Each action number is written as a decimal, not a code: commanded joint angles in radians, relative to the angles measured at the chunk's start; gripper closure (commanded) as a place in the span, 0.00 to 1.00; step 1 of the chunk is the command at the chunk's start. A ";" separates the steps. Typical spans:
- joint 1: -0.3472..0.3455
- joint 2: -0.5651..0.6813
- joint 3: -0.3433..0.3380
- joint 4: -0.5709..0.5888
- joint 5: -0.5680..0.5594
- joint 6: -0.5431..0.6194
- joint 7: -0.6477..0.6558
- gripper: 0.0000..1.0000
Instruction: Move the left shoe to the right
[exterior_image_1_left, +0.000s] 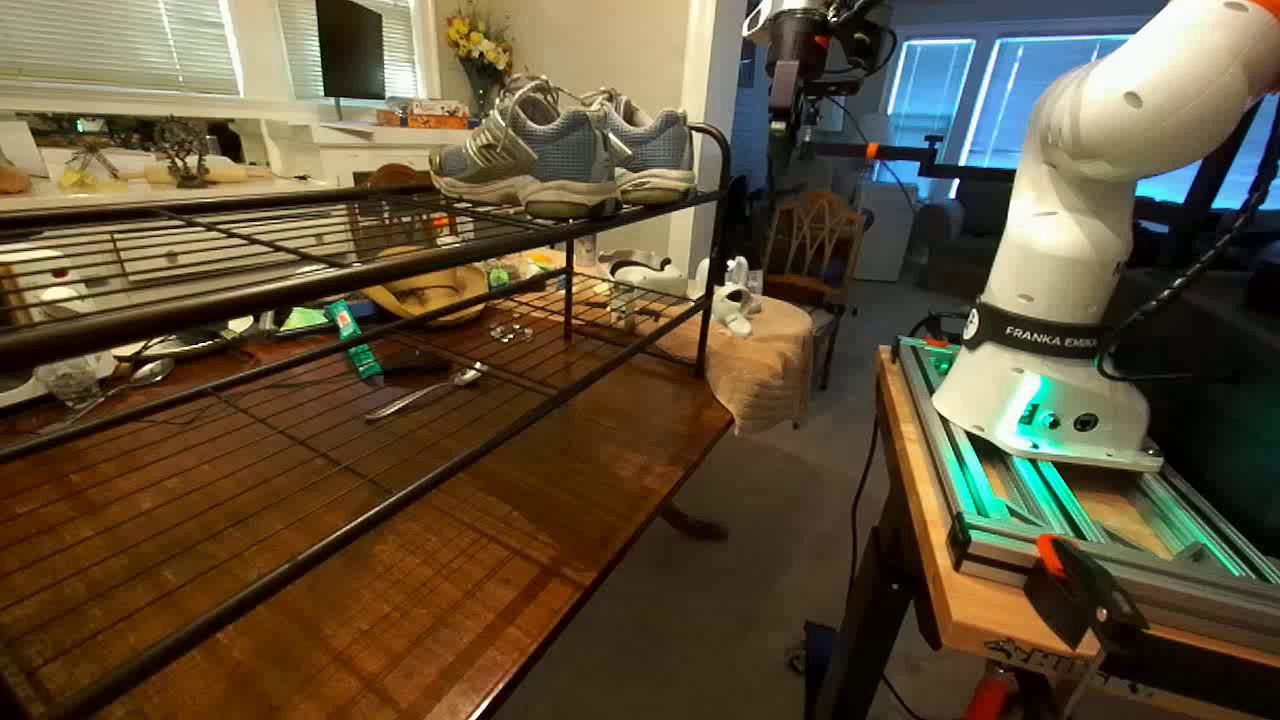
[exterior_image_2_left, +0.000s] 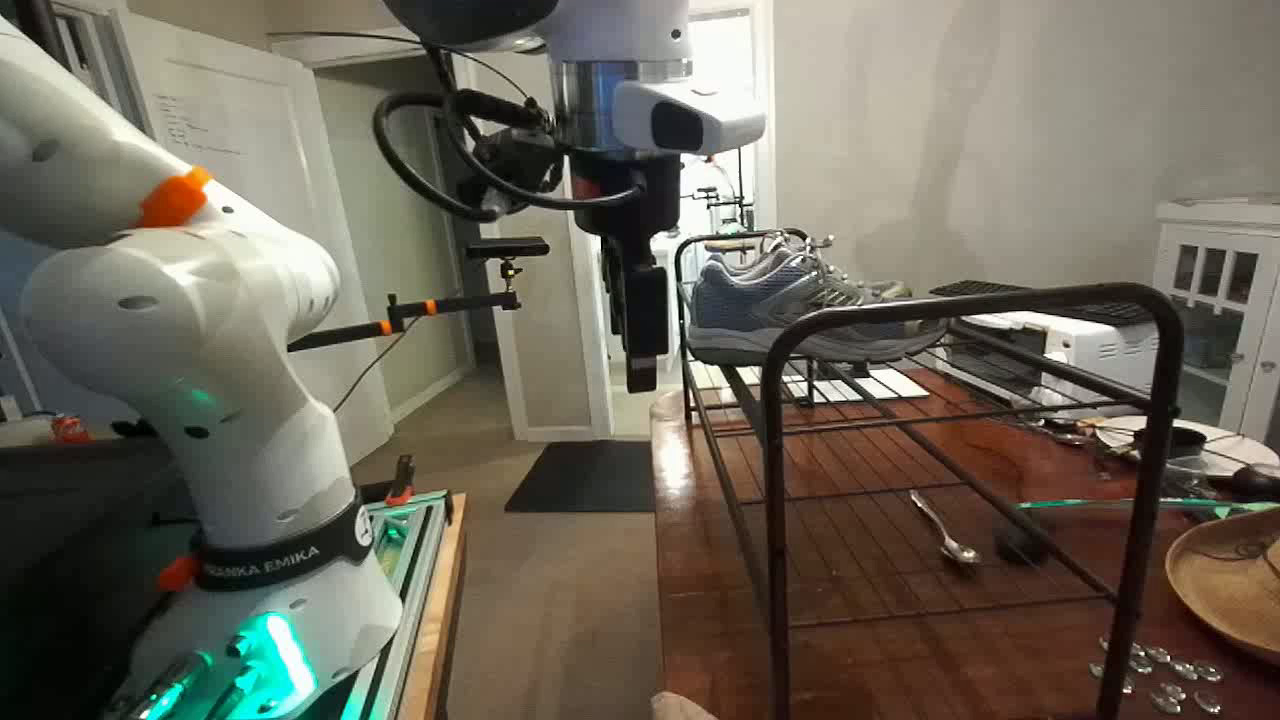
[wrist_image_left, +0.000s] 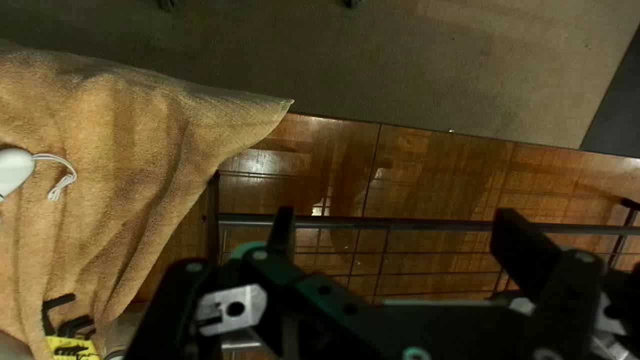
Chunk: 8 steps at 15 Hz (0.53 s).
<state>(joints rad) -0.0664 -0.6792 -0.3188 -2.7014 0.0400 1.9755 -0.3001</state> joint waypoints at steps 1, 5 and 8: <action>-0.022 0.005 0.021 0.002 0.014 -0.002 -0.013 0.00; -0.022 0.005 0.021 0.002 0.014 -0.002 -0.013 0.00; -0.013 0.003 0.037 0.007 0.022 0.022 -0.007 0.00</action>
<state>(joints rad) -0.0712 -0.6786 -0.3110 -2.7004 0.0399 1.9755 -0.3001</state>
